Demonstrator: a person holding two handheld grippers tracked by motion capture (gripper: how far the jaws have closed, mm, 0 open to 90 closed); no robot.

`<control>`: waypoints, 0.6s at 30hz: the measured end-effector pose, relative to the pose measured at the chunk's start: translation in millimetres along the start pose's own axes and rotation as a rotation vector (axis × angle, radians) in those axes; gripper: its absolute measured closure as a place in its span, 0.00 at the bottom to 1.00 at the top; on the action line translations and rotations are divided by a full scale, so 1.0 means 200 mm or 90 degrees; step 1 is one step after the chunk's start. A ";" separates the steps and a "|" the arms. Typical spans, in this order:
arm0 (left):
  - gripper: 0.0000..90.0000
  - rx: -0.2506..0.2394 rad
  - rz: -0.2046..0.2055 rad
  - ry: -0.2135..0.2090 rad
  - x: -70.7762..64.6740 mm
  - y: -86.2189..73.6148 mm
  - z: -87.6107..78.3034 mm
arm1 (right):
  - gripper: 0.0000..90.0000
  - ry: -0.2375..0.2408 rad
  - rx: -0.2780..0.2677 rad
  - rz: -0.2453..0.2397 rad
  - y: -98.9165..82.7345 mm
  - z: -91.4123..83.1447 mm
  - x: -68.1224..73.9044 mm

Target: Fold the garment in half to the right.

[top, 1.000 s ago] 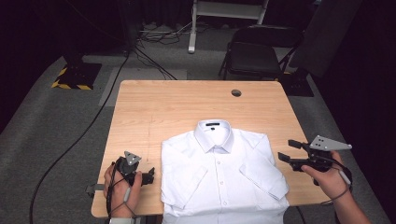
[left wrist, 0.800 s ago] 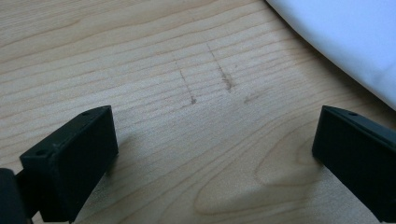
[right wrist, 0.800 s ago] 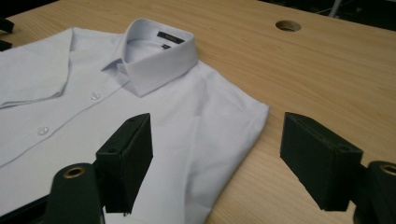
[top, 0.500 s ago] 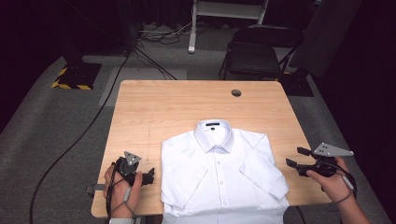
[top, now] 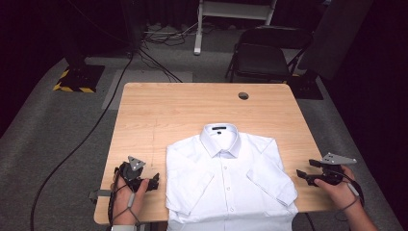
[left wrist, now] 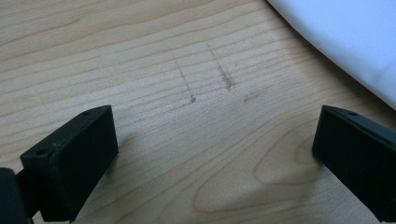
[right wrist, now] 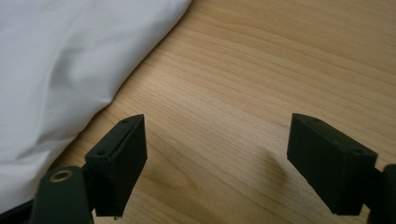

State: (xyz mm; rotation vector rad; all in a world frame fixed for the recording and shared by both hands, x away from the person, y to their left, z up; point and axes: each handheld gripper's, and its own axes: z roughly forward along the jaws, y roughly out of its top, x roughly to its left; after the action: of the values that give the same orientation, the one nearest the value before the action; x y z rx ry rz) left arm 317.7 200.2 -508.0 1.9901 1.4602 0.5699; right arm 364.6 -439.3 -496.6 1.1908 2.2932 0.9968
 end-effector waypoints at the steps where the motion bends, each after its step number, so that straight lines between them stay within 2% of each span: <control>1: 0.00 0.000 -0.001 0.001 0.00 0.00 0.00 | 0.21 -0.002 0.002 0.000 -0.01 0.01 0.00; 4: 0.00 0.002 -0.004 0.002 0.00 0.00 0.00 | 0.17 -0.003 0.007 0.010 -0.02 0.03 -0.01; 5: 0.00 0.002 -0.004 0.002 0.00 0.00 0.00 | 0.15 -0.005 -0.003 0.012 -0.03 0.04 -0.01; 12: 0.01 -0.002 -0.009 0.001 -0.01 0.00 0.00 | 0.08 0.000 0.005 0.002 -0.02 0.06 0.00; 16: 0.03 -0.025 -0.032 -0.022 -0.01 0.01 0.00 | 0.08 -0.001 0.004 0.001 -0.02 0.06 0.00; 18: 0.04 -0.033 -0.020 -0.017 -0.03 0.03 0.00 | 0.07 -0.001 0.004 0.002 -0.02 0.06 0.00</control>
State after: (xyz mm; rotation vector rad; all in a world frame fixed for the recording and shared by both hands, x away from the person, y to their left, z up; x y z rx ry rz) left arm 319.1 193.7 -503.6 1.9249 1.4430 0.5594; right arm 370.0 -436.0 -507.5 1.1970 2.2964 0.9903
